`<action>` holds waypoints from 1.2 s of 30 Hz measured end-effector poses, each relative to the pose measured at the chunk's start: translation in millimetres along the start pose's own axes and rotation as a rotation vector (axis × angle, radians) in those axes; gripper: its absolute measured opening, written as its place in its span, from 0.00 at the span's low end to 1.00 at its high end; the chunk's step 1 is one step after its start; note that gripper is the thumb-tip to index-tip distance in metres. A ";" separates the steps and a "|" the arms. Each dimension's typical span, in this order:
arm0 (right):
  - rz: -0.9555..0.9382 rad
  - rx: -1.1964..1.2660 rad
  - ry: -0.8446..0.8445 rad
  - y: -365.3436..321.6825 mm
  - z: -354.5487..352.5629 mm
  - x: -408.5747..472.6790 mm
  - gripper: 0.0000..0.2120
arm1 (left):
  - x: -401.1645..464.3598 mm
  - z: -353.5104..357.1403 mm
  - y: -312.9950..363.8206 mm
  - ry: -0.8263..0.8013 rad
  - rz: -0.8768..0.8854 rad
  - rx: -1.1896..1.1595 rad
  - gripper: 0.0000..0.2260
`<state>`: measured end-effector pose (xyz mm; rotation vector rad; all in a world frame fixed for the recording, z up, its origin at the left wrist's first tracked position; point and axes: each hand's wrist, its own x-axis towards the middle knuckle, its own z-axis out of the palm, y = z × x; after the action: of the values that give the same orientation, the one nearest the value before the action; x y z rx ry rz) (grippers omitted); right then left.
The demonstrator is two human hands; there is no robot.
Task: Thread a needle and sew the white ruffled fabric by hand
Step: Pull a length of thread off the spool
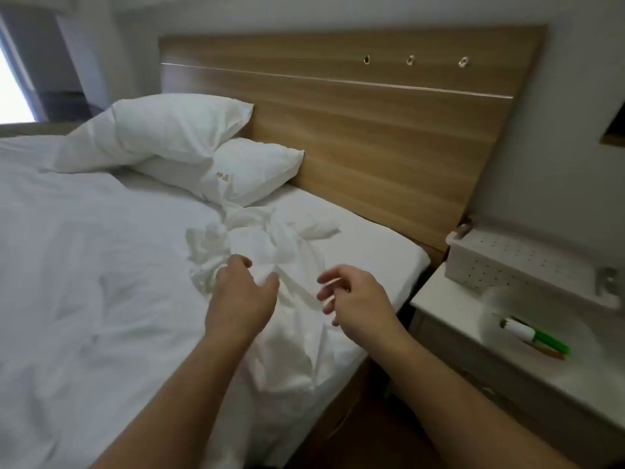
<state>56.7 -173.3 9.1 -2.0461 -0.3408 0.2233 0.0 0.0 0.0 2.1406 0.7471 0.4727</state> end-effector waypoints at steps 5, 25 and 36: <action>0.045 -0.337 -0.091 2.1 34.7 65.4 0.26 | 32.9 11.4 -15.5 -0.121 -0.033 0.320 0.18; -0.086 -0.005 -0.444 -33.5 -23.2 67.0 0.15 | 43.7 -20.0 0.6 -0.075 -0.022 -0.299 0.05; -0.510 -0.417 -0.112 -11.0 21.9 128.7 0.16 | 34.9 -16.5 -10.2 -0.101 0.169 -0.118 0.14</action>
<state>169.9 -107.4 6.5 -2.2715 -1.0319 -0.0561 13.7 37.2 4.8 2.1086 0.4723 0.4814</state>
